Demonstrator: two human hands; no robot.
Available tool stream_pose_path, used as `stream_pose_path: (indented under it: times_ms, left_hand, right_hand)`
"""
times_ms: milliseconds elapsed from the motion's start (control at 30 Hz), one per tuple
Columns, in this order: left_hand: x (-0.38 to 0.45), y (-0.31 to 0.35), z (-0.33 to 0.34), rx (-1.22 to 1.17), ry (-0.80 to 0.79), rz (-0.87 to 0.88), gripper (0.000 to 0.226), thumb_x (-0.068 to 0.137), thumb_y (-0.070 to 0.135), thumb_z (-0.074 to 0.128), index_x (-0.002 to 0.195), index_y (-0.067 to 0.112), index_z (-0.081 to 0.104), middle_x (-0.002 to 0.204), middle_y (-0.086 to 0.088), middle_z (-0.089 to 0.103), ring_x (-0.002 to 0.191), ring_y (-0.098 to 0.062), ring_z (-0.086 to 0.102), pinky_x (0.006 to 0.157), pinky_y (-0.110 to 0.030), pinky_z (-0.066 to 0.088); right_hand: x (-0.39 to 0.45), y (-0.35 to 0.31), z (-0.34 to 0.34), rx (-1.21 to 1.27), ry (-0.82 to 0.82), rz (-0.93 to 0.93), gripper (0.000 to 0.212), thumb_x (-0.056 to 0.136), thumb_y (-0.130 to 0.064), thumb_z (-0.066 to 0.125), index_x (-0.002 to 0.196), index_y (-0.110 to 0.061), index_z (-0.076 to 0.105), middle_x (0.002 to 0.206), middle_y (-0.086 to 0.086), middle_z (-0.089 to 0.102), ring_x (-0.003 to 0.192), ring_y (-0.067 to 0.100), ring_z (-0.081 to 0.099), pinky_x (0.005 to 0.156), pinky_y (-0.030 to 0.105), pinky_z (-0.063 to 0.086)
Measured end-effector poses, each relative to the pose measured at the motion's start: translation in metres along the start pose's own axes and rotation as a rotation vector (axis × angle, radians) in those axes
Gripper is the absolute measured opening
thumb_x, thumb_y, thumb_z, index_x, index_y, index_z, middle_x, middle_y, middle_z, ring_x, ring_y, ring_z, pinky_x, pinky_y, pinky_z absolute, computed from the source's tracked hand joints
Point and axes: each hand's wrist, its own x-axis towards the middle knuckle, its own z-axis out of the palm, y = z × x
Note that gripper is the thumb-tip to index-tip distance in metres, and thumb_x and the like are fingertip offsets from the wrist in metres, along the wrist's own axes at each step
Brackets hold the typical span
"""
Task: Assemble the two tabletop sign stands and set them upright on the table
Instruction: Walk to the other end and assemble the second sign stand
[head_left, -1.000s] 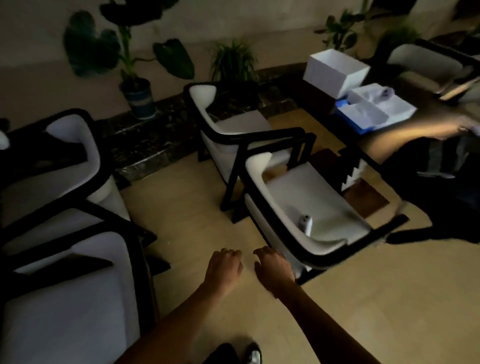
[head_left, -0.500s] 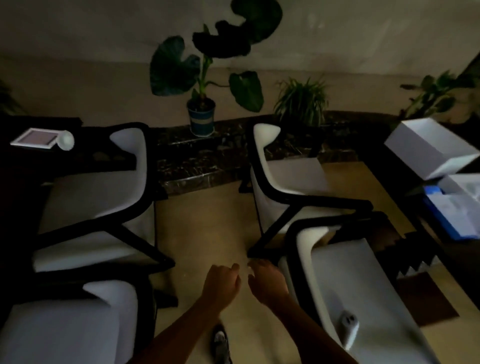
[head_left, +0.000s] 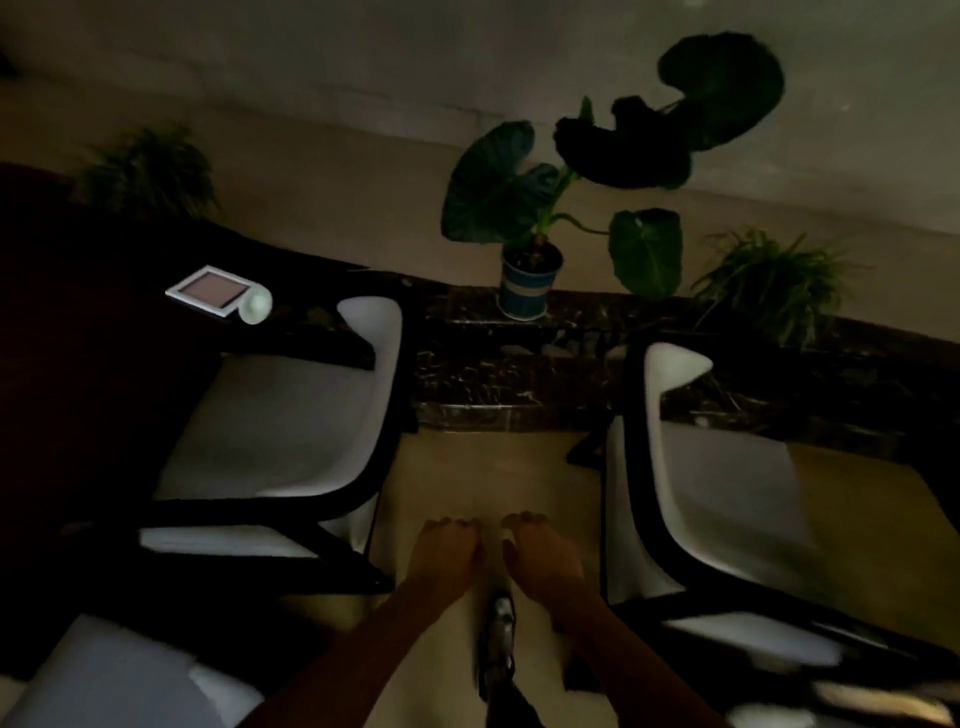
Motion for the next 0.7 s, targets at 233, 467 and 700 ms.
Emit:
stream_pose_path:
  times_ms: [233, 467, 700]
  left_hand:
    - [0.124, -0.042, -0.051, 0.003, 0.05, -0.17, 0.026, 0.093, 0.017, 0.034, 0.094, 0.007, 0.058, 0.099, -0.012, 0.068, 0.087, -0.027, 0.064, 0.074, -0.033, 0.046]
    - [0.212, -0.09, -0.11, 0.055, 0.148, -0.355, 0.034, 0.037, 0.021, 0.089, 0.042, 0.019, 0.055, 0.036, 0.0, 0.057, 0.031, -0.006, 0.051, 0.033, -0.015, 0.037]
    - [0.258, -0.166, -0.144, -0.137, 0.142, -0.649, 0.029, 0.093, 0.029, 0.04, 0.1, 0.009, 0.061, 0.103, -0.011, 0.07, 0.092, -0.028, 0.066, 0.079, -0.032, 0.05]
  right_hand:
    - [0.159, 0.0, -0.049, -0.029, -0.05, -0.17, 0.041, 0.096, -0.024, 0.038, 0.137, -0.017, 0.041, 0.142, 0.004, 0.046, 0.127, 0.02, 0.043, 0.103, 0.028, 0.033]
    - [0.288, -0.034, -0.093, -0.124, -0.132, -0.365, 0.04, 0.095, -0.024, 0.039, 0.134, -0.015, 0.044, 0.139, 0.007, 0.049, 0.125, 0.021, 0.045, 0.101, 0.028, 0.034]
    - [0.394, -0.109, -0.114, -0.154, -0.174, -0.541, 0.028, 0.092, -0.019, 0.044, 0.115, -0.012, 0.058, 0.119, 0.011, 0.063, 0.108, 0.025, 0.057, 0.091, 0.034, 0.047]
